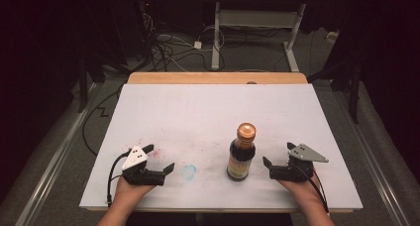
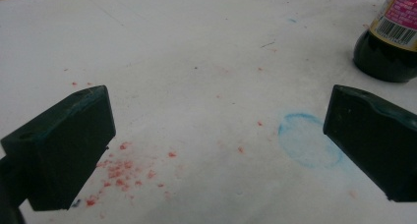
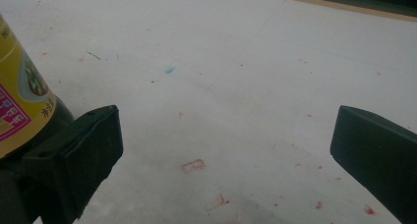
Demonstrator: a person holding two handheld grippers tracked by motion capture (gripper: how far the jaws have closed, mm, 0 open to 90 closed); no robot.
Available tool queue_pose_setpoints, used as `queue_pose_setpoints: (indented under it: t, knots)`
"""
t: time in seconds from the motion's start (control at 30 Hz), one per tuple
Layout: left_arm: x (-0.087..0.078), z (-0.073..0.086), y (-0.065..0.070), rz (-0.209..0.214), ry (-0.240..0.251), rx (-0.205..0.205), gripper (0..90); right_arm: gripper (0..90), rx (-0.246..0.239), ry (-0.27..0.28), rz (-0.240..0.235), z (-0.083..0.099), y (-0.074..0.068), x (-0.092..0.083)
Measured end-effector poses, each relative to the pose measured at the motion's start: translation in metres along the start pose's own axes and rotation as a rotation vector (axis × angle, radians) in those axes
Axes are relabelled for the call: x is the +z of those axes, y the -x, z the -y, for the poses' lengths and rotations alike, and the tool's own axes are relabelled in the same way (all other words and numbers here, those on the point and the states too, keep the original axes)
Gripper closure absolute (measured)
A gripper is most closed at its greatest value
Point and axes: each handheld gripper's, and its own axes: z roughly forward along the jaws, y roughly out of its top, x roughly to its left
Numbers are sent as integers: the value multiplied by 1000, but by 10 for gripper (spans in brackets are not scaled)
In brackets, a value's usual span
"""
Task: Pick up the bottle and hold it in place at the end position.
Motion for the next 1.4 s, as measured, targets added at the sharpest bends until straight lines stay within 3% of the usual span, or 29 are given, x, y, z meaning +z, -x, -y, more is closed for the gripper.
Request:
queue_pose_setpoints:
  t: [0.2, 0.4, 0.7, 0.9, 1.1, 1.23, 1.4]
  knots:
    - [0, 1, 1, -8, 12, 11, 0, 3, 9, 4, -3, -1, -1, -4]
    - [-1, 5, 3, 17, -2, 46, 0, 3, 11, 13, -28, -3, -4, -10]
    - [0, 5, 3, 10, -17, 44, 0, 4, 16, 34, -149, -6, -17, -24]
    - [1, 5, 3, 9, -18, 49, 0, 13, -16, 39, -232, -10, -33, -24]
    - [1, 5, 3, 5, -14, 42, 0, 54, -67, 39, -305, -16, -54, -16]
    - [1, 5, 3, 1, -17, 46, 0, 92, -67, 32, -341, -19, -61, -7]
    - [1, 5, 3, 0, -16, 44, 0, 165, -106, 33, -378, -24, -70, 5]
